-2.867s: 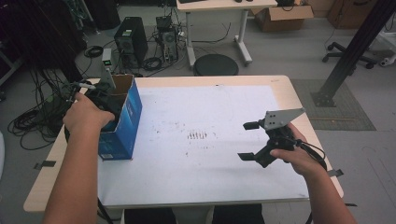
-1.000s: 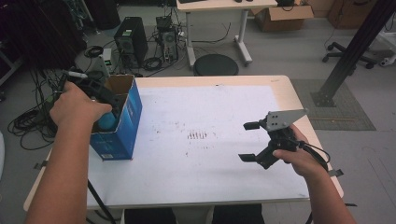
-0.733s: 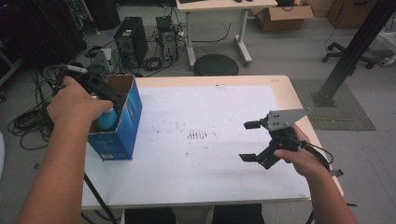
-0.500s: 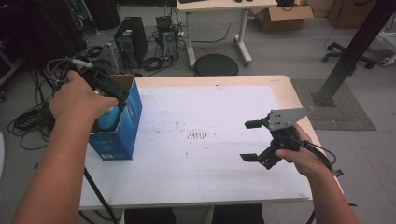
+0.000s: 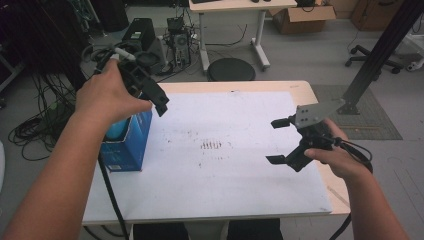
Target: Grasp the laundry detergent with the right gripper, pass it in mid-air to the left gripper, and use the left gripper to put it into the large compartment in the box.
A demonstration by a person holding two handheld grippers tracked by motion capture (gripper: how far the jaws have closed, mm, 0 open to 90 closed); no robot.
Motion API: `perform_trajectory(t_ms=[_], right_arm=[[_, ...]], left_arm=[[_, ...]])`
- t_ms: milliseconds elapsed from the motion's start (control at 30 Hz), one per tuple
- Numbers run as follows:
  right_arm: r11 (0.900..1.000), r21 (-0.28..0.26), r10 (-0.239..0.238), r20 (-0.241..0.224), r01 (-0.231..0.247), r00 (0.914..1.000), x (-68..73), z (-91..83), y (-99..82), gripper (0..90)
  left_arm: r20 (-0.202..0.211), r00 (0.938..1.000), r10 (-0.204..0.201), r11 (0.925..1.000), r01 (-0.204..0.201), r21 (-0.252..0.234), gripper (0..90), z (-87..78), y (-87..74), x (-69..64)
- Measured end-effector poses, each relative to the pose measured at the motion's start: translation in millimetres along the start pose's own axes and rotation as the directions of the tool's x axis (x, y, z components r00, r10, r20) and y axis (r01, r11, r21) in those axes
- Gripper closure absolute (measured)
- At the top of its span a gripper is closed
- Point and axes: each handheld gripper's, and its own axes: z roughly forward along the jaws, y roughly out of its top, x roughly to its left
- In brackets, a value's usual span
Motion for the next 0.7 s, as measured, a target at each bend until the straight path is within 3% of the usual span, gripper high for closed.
perform_trajectory(t_ms=[67,133,233,267,300,367,400,467,500,533,567,700], right_arm=[[0.9995,0.032,-0.006,0.003,0.006,1.0,-1.9,-3.5,5.9,0.9],[0.9978,0.064,-0.016,0.001,0.016,0.9999,-3.3,-5.9,11.4,1.0],[0.9924,0.118,-0.034,-0.011,0.035,0.9994,-4.3,-7.7,19.4,1.2],[0.9906,0.132,-0.036,-0.012,0.038,0.9993,-4.4,-8.0,21.3,1.3],[0.9867,0.157,-0.038,-0.017,0.04,0.9991,-4.5,-8.1,24.3,1.4],[0.9785,0.202,-0.038,-0.021,0.042,0.999,-4.1,-7.6,28.8,1.7],[0.9736,0.224,-0.04,-0.023,0.045,0.9989,-3.8,-7.2,30.9,1.8],[0.9642,0.26,-0.045,-0.027,0.05,0.9986,-3.0,-6.0,35.1,2.0],[0.9598,0.276,-0.046,-0.03,0.053,0.9985,-2.9,-5.7,36.8,2.0],[0.9545,0.293,-0.048,-0.032,0.056,0.9983,-2.7,-4.9,38.7,2.0],[0.9487,0.311,-0.049,-0.033,0.057,0.9982,-2.8,-4.2,40.5,2.0],[0.9221,0.378,-0.066,-0.052,0.081,0.9965,-4.8,1.7,44.9,2.3]], left_arm=[[0.008,0.9964,0.085,0.9964,-0.085,0.008,0.2,-0.8,4.3,-14.4],[0.006,0.9837,0.18,0.9834,-0.18,0.023,0.2,1.0,6.8,-29.4],[0.008,0.9543,0.299,0.9529,-0.299,0.051,0.2,5.9,7.7,-48.6],[0.003,0.9378,0.347,0.9361,-0.347,0.059,0.2,8.1,7.1,-56.3],[0.004,0.9265,0.376,0.9246,-0.376,0.063,0.2,9.7,6.4,-62.3],[0.016,0.9164,0.4,0.9143,-0.4,0.064,0.2,11.5,4.7,-68.9],[0.02,0.9063,0.422,0.9042,-0.423,0.063,0.2,12.4,3.4,-72.5],[0.03,0.8953,0.444,0.8928,-0.445,0.067,0.2,13.2,2.0,-76.1],[0.032,0.8869,0.461,0.8847,-0.462,0.063,0.2,14.0,0.8,-78.3],[0.038,0.8768,0.479,0.8746,-0.481,0.062,0.2,14.4,-0.1,-80.2],[0.052,0.8621,0.504,0.86,-0.506,0.063,0.2,15.4,-1.5,-82.3],[0.06,0.8208,0.568,0.8162,-0.571,0.086,0.2,20.3,-3.6,-87.4]])
